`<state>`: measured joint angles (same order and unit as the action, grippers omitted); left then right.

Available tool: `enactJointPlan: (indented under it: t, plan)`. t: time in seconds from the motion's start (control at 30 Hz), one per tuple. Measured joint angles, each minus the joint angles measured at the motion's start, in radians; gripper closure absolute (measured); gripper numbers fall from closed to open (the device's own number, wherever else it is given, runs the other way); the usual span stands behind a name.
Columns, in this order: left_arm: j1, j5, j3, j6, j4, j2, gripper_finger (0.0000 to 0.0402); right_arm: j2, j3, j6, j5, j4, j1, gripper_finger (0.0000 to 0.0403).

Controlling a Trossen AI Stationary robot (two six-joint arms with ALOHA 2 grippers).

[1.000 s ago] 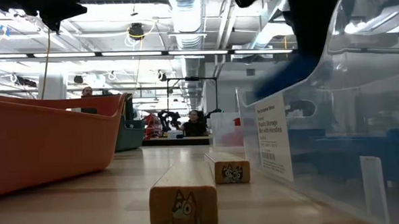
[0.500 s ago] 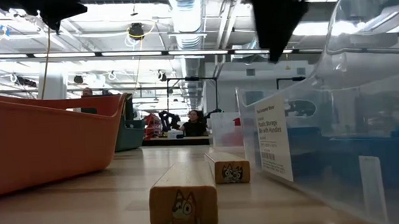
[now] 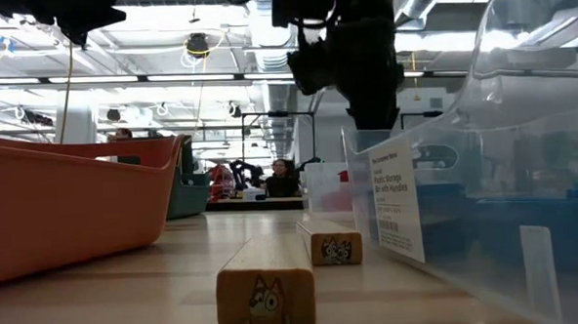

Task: Sort blocks
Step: Put the blue game piece into the bottom transparent bin

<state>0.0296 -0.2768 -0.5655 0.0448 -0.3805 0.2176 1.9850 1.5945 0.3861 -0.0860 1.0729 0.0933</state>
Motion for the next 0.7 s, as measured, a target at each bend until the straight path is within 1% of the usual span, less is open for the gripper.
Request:
enactJointPlan:
  t: [0.17, 0.23, 0.33, 0.5, 0.7]
  plan:
    - [0.000, 0.001, 0.000, 0.000, -0.025, 0.000, 0.0233, -0.001, -0.064, -0.145, -0.003, -0.113, 0.032, 0.0207]
    - [0.000, 0.001, 0.000, -0.001, -0.026, 0.000, 0.0233, -0.009, -0.104, -0.174, -0.004, -0.157, 0.048, 0.0214]
    - [0.000, 0.001, 0.000, -0.002, -0.027, 0.000, 0.0233, -0.044, -0.169, -0.171, -0.007, -0.217, 0.055, 0.0231]
    - [0.000, 0.001, 0.000, -0.008, -0.028, 0.000, 0.0233, -0.154, -0.301, -0.122, -0.006, -0.313, 0.042, 0.0256]
    - [0.000, 0.001, 0.000, -0.008, -0.027, 0.000, 0.0233, -0.305, -0.452, -0.099, 0.010, -0.434, 0.038, 0.0261]
